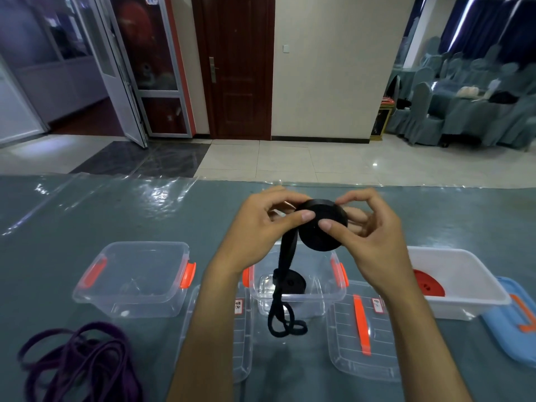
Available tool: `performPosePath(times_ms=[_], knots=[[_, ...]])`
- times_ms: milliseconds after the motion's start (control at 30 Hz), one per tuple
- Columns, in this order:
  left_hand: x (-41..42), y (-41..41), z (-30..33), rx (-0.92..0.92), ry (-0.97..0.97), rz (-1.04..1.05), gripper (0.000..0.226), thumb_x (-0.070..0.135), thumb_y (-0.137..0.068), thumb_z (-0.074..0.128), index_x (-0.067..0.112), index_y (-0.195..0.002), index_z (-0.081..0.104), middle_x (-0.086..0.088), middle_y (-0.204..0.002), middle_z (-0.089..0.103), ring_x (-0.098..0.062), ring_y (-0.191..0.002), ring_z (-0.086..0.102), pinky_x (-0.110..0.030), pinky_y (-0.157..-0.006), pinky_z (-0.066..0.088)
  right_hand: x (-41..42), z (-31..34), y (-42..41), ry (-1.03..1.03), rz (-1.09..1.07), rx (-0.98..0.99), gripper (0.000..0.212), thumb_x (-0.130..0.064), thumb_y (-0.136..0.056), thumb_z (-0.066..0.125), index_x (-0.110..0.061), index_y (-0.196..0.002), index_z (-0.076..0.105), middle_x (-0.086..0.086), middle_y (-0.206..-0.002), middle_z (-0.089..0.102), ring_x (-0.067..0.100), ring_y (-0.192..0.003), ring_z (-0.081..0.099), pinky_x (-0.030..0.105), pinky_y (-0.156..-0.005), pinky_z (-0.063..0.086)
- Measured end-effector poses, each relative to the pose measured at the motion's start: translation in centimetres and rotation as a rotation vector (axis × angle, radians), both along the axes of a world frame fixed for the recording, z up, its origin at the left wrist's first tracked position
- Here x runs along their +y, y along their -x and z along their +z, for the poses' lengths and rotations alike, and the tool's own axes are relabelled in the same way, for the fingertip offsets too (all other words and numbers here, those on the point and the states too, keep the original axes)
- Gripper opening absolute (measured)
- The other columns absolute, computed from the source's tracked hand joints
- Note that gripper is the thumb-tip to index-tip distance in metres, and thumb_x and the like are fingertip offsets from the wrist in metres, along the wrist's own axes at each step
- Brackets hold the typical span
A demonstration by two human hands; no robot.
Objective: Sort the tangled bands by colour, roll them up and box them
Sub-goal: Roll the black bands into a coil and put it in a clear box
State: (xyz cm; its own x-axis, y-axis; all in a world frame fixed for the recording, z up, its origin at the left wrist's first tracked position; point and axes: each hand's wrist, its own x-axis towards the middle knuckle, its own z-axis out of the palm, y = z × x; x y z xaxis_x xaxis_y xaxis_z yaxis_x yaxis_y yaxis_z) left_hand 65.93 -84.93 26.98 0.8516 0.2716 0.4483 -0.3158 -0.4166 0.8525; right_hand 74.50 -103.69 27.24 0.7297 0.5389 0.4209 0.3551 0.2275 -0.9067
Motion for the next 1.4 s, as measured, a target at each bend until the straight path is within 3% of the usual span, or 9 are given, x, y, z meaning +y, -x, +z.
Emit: performPosePath(times_ms=[200,467,600,733,933,1133,1200,1300,1400], knots=[[0.3,0.2,0.0,0.028,0.113,-0.035,0.019,0.029,-0.088,0.086,0.029,-0.105,0.079,0.006,-0.100,0.080,-0.012,-0.098,0.077,-0.021,-0.087,0.058,0.2,0.2,0.5,-0.104,-0.076,-0.071,0.036,-0.004,-0.087,0.078,-0.017,-0.120,0.073,-0.012,-0.113,0.079,0.007,-0.107,0.074,0.015,-0.087,0.057],[-0.1,0.4,-0.1,-0.045,0.107,-0.076,0.021,0.026,-0.092,0.081,0.031,-0.112,0.079,0.005,-0.110,0.079,-0.018,-0.111,0.074,-0.029,-0.094,0.060,0.1,0.7,0.3,-0.108,-0.090,0.059,0.019,-0.023,-0.083,0.077,-0.015,-0.098,0.068,0.008,-0.094,0.081,0.020,-0.090,0.079,0.026,-0.073,0.062],[-0.3,0.3,0.3,-0.039,0.129,-0.114,0.035,0.021,-0.090,0.084,0.035,-0.121,0.076,0.007,-0.117,0.078,-0.015,-0.115,0.073,-0.027,-0.098,0.058,0.3,0.5,0.4,-0.170,-0.090,0.041,0.022,-0.025,-0.090,0.074,-0.027,-0.112,0.073,0.006,-0.104,0.080,0.021,-0.099,0.078,0.036,-0.082,0.066],[0.0,0.8,0.7,-0.155,0.155,-0.003,0.042,0.024,-0.082,0.090,0.044,-0.116,0.077,0.009,-0.109,0.080,-0.011,-0.108,0.075,-0.020,-0.092,0.057,0.0,0.8,0.0,-0.100,0.043,0.078,0.016,-0.019,-0.084,0.079,-0.020,-0.098,0.070,0.004,-0.103,0.081,0.021,-0.100,0.078,0.034,-0.084,0.065],[0.1,0.9,1.2,-0.156,0.218,-0.029,0.028,0.029,-0.087,0.085,0.039,-0.112,0.079,0.007,-0.113,0.080,-0.012,-0.110,0.075,-0.018,-0.093,0.056,0.6,1.5,0.5,-0.161,-0.070,-0.080,0.036,-0.014,-0.089,0.079,-0.029,-0.121,0.072,0.003,-0.112,0.080,0.021,-0.108,0.076,0.033,-0.086,0.064],[1.2,1.6,0.5,-0.037,0.162,-0.043,0.013,0.028,-0.090,0.083,0.034,-0.101,0.082,0.004,-0.100,0.082,-0.012,-0.096,0.078,-0.019,-0.086,0.057,0.5,0.9,0.3,-0.058,0.002,0.054,0.028,-0.018,-0.078,0.082,-0.009,-0.095,0.061,0.008,-0.099,0.081,0.024,-0.093,0.080,0.032,-0.079,0.065],[0.8,1.5,0.4,-0.036,0.158,-0.061,0.014,0.026,-0.091,0.082,0.031,-0.105,0.082,0.003,-0.102,0.081,-0.013,-0.097,0.077,-0.020,-0.087,0.057,0.3,0.8,0.4,-0.047,0.030,0.081,0.032,-0.018,-0.079,0.082,-0.011,-0.101,0.060,0.011,-0.095,0.081,0.028,-0.086,0.081,0.031,-0.071,0.065],[0.4,1.2,0.5,-0.001,0.172,-0.100,0.021,0.027,-0.097,0.076,0.030,-0.117,0.080,0.004,-0.113,0.081,-0.016,-0.109,0.075,-0.028,-0.097,0.058,0.3,1.0,0.6,-0.114,0.001,0.006,0.036,-0.016,-0.084,0.079,-0.021,-0.118,0.069,0.007,-0.102,0.082,0.024,-0.094,0.080,0.027,-0.077,0.064],[0.5,1.0,0.4,0.037,0.141,-0.100,0.030,0.022,-0.100,0.073,0.029,-0.129,0.074,0.004,-0.118,0.079,-0.020,-0.112,0.073,-0.035,-0.105,0.057,0.3,0.7,0.6,-0.115,-0.050,0.021,0.024,-0.019,-0.082,0.079,-0.015,-0.105,0.072,0.002,-0.103,0.081,0.021,-0.099,0.079,0.029,-0.082,0.064]])
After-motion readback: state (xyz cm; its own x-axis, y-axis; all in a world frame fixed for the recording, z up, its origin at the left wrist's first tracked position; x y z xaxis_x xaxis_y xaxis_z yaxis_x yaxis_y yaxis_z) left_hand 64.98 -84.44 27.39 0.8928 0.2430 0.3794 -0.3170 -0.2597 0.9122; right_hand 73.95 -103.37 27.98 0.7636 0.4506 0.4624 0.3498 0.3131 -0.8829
